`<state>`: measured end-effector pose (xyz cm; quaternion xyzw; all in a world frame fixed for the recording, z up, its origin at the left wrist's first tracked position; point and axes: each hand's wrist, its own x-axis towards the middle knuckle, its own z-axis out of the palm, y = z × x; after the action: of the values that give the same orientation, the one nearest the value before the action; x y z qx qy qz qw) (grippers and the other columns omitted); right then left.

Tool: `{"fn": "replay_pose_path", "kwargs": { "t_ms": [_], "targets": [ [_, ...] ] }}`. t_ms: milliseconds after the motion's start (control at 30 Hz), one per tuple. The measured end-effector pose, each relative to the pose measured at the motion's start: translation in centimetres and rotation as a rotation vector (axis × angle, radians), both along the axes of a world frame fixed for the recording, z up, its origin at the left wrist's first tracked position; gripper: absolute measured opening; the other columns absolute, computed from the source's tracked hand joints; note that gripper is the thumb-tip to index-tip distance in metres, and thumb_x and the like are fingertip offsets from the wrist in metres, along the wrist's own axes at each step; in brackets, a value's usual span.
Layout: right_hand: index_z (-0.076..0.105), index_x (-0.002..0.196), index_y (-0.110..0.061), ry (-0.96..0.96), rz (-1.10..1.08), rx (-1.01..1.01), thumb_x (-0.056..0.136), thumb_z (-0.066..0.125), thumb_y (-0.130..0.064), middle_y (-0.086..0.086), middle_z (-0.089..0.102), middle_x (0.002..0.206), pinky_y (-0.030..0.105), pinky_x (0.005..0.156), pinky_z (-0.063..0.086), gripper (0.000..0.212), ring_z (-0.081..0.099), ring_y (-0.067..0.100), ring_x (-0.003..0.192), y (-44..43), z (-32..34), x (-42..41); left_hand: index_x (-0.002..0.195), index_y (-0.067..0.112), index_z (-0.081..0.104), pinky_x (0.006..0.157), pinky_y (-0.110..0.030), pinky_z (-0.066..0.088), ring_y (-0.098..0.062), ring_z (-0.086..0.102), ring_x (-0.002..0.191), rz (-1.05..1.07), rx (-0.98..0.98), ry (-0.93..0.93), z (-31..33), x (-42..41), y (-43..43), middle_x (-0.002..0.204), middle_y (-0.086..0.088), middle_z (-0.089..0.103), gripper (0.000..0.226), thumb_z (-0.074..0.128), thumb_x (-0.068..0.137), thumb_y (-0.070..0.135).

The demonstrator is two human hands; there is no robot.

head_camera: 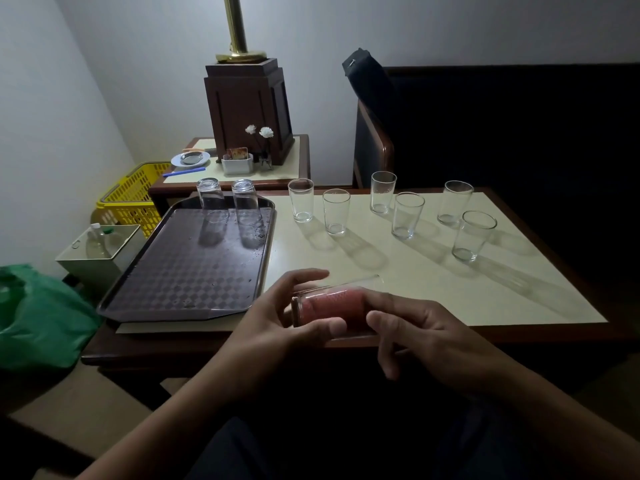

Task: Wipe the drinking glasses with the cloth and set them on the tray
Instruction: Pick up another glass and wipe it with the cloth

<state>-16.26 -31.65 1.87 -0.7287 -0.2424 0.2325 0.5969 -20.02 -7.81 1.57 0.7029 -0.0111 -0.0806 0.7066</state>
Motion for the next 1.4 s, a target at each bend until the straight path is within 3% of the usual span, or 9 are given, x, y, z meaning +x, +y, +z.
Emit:
{"fn": "replay_pose_path", "kwargs": {
  "t_ms": [133,333,500,600,700,900,1133,1267,1400],
  "targets": [
    [0.070,0.138,-0.036,-0.085,0.026,-0.033,0.106,0.060,-0.014,-0.017,0.069,0.134,0.043,0.083,0.064,0.040,0.074,0.021,0.099,0.1,-0.3,-0.5,0.132,0.003,0.064,0.053,-0.023,0.047,-0.019,0.057,0.063,-0.066,-0.321,0.300,0.3,0.2,-0.7,0.102,-0.021,0.064,0.051,0.056,0.099,0.040],
    [0.063,0.141,-0.039,-0.022,0.003,-0.005,0.107,0.053,-0.025,-0.005,0.073,0.077,0.035,0.061,0.051,0.038,0.059,0.013,0.052,0.2,0.2,-0.2,0.119,0.019,0.070,0.083,-0.036,0.062,-0.026,0.074,0.100,0.038,0.226,-0.265,0.1,-0.1,0.4,0.112,-0.011,0.073,0.049,0.088,0.073,0.015],
    [0.070,0.135,-0.043,-0.049,-0.048,0.016,0.104,0.060,-0.017,-0.003,0.077,0.115,0.042,0.086,0.063,0.042,0.072,0.020,0.101,0.4,-0.4,-0.5,0.133,0.011,0.061,0.060,-0.028,0.055,-0.021,0.067,0.078,-0.021,-0.280,0.210,0.5,0.0,-0.4,0.114,-0.019,0.067,0.042,0.064,0.097,0.031],
    [0.067,0.135,-0.048,0.061,0.016,0.042,0.098,0.061,-0.029,-0.007,0.077,0.106,0.037,0.073,0.062,0.042,0.073,0.025,0.083,0.6,-0.3,-0.5,0.123,0.014,0.068,0.065,-0.029,0.058,-0.019,0.068,0.077,0.007,-0.064,0.019,0.7,0.0,0.0,0.106,-0.015,0.071,0.037,0.075,0.088,0.023],
    [0.064,0.140,-0.039,0.140,0.034,0.090,0.103,0.056,-0.026,-0.012,0.073,0.078,0.028,0.064,0.052,0.041,0.062,0.014,0.059,0.4,0.0,-0.5,0.121,0.024,0.071,0.086,-0.036,0.061,-0.023,0.072,0.104,-0.005,0.285,-0.333,0.4,0.0,0.8,0.115,-0.007,0.071,0.049,0.090,0.076,0.017],
    [0.075,0.128,-0.039,-0.004,-0.115,0.097,0.101,0.063,-0.012,-0.012,0.076,0.108,0.031,0.080,0.062,0.040,0.073,0.033,0.090,0.6,-0.2,-0.4,0.136,0.012,0.060,0.064,-0.025,0.057,-0.023,0.066,0.080,-0.007,-0.287,0.157,0.6,0.1,-0.7,0.122,-0.016,0.070,0.044,0.065,0.096,0.031],
    [0.064,0.135,-0.037,0.089,-0.056,0.049,0.093,0.065,-0.035,-0.009,0.063,0.055,0.023,0.065,0.045,0.042,0.051,0.015,0.055,0.7,-0.1,-0.6,0.121,0.010,0.067,0.092,-0.041,0.057,-0.033,0.069,0.104,-0.061,0.034,-0.212,0.1,0.1,0.6,0.120,-0.022,0.067,0.052,0.085,0.075,-0.004],
    [0.072,0.125,-0.033,0.087,-0.117,0.097,0.094,0.072,-0.024,-0.002,0.075,0.088,0.030,0.067,0.057,0.032,0.064,0.019,0.066,0.6,-0.5,-0.4,0.133,0.020,0.062,0.084,-0.034,0.062,-0.030,0.073,0.100,-0.020,-0.064,-0.027,-0.4,0.5,0.3,0.123,-0.018,0.069,0.058,0.084,0.081,0.006],
    [0.070,0.118,-0.025,0.072,-0.144,0.094,0.097,0.072,-0.003,0.012,0.071,0.112,0.043,0.078,0.064,0.030,0.075,0.028,0.086,0.7,-1.6,-0.7,0.127,0.004,0.063,0.060,-0.026,0.059,-0.025,0.067,0.075,-0.029,-0.285,0.252,-0.4,0.6,-0.6,0.104,-0.018,0.070,0.040,0.063,0.095,0.028]
  ]
}}
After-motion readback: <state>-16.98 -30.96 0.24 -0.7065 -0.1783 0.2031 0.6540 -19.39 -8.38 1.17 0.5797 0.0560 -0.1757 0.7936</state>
